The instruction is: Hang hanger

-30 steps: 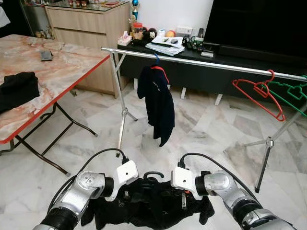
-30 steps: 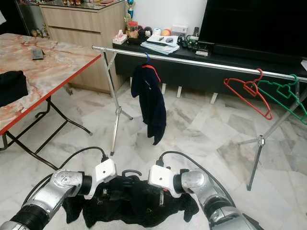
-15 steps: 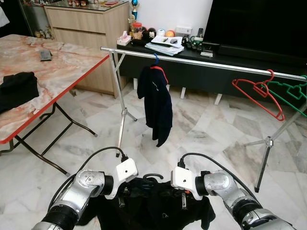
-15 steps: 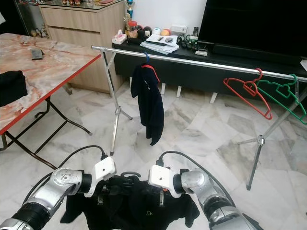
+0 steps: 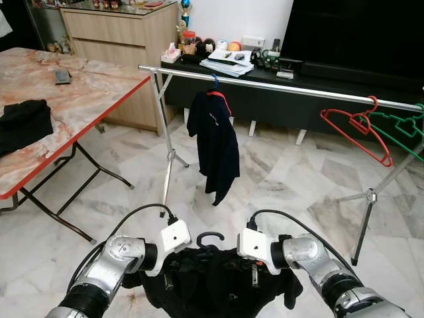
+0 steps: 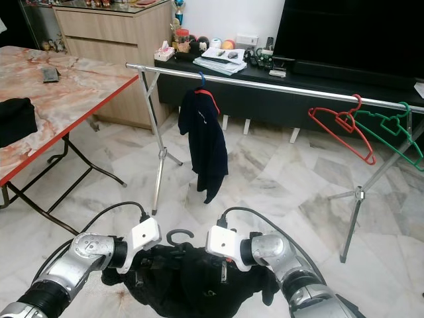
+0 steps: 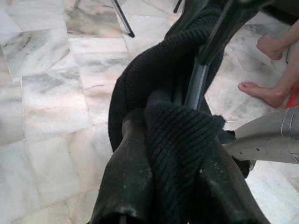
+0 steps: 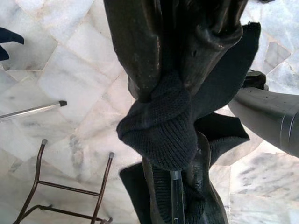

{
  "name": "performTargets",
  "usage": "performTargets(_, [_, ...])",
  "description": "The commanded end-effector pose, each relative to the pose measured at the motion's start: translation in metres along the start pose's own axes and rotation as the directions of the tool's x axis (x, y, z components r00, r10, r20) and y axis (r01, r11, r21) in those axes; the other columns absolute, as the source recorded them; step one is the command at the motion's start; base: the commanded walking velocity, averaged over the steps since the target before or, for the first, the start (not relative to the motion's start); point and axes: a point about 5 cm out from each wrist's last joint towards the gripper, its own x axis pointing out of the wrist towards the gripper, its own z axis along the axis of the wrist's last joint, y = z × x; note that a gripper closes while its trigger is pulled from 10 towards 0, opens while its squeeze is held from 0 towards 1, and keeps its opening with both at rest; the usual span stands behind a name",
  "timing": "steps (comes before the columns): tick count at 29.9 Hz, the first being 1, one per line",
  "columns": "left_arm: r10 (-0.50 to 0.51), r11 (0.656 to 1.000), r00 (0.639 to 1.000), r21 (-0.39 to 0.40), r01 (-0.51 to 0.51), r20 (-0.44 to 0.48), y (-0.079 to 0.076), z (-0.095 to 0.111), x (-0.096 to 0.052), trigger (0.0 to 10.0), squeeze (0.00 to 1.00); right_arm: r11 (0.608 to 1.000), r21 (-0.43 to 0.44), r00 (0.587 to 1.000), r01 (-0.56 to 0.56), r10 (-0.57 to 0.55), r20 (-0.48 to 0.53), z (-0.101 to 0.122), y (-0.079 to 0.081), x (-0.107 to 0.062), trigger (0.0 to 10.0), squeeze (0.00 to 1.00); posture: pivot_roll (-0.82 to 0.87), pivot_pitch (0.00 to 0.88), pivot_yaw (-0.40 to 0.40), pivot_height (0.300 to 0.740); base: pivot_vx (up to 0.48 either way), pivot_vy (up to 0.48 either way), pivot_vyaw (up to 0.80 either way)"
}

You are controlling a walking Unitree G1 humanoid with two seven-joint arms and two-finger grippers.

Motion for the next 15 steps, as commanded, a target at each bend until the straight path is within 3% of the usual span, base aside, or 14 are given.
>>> performTargets(1, [-0.019, 1.0, 1.0, 0.004, 0.019, 0.011, -0.0009, 0.0023, 0.0031, 0.0, 0.0, 0.998, -0.018, 0.997, 0.057, -0.056, 0.053, 0.0147, -0.0134, -0.0027, 10.0, 0.0, 0.1, 0.02, -0.05, 0.74, 0.0, 0.0, 0.0])
performTargets(3, [-0.02, 1.0, 1.0, 0.005, 0.02, 0.009, -0.0007, 0.0021, 0.003, 0.0, 0.0, 0.998, -0.007, 0.997, 0.054, -0.054, 0.058, 0.0147, -0.0136, -0.0029, 10.0, 0.0, 0.1, 0.017, -0.05, 0.74, 0.0, 0.0, 0.0])
performTargets(4, [-0.022, 1.0, 1.0, 0.01, 0.022, 0.006, -0.0006, 0.0021, 0.003, 0.0, 0.0, 0.999, -0.003, 0.997, 0.054, -0.054, 0.06, 0.0147, -0.0136, -0.003, 10.0, 0.28, 0.1, 0.017, -0.05, 0.74, 0.0, 0.0, 0.0])
performTargets(5, [-0.023, 1.0, 1.0, 0.01, 0.023, 0.005, -0.0005, 0.002, 0.0029, 0.0, 0.0, 0.999, 0.001, 0.997, 0.054, -0.054, 0.062, 0.0146, -0.0134, -0.003, 10.0, 0.63, 0.11, 0.013, -0.049, 0.74, 0.0, 0.0, 0.0])
performTargets(6, [-0.024, 1.0, 1.0, 0.01, 0.024, 0.005, -0.0005, 0.0019, 0.0027, 0.0, 0.0, 0.999, 0.004, 0.997, 0.054, -0.054, 0.064, 0.0145, -0.0133, -0.0029, 10.0, 0.63, 0.11, 0.012, -0.048, 0.74, 0.0, 0.0, 0.0])
performTargets(7, [-0.024, 1.0, 1.0, 0.01, 0.024, 0.004, -0.0004, 0.0018, 0.0026, 0.0, 0.0, 0.999, 0.005, 0.997, 0.049, -0.049, 0.059, 0.0136, -0.0128, -0.0031, 10.0, 1.0, 0.11, 0.012, -0.048, 0.74, 0.0, 0.0, 0.0])
performTargets(15, [-0.013, 1.0, 1.0, 0.001, 0.013, 0.003, 0.0001, -0.0002, 0.0013, 0.0, 0.0, 1.0, 0.014, 0.999, 0.028, -0.028, 0.038, 0.01, -0.0125, -0.0066, 10.0, 1.0, 0.1, 0.0, -0.044, 0.74, 0.0, 0.0, 0.0])
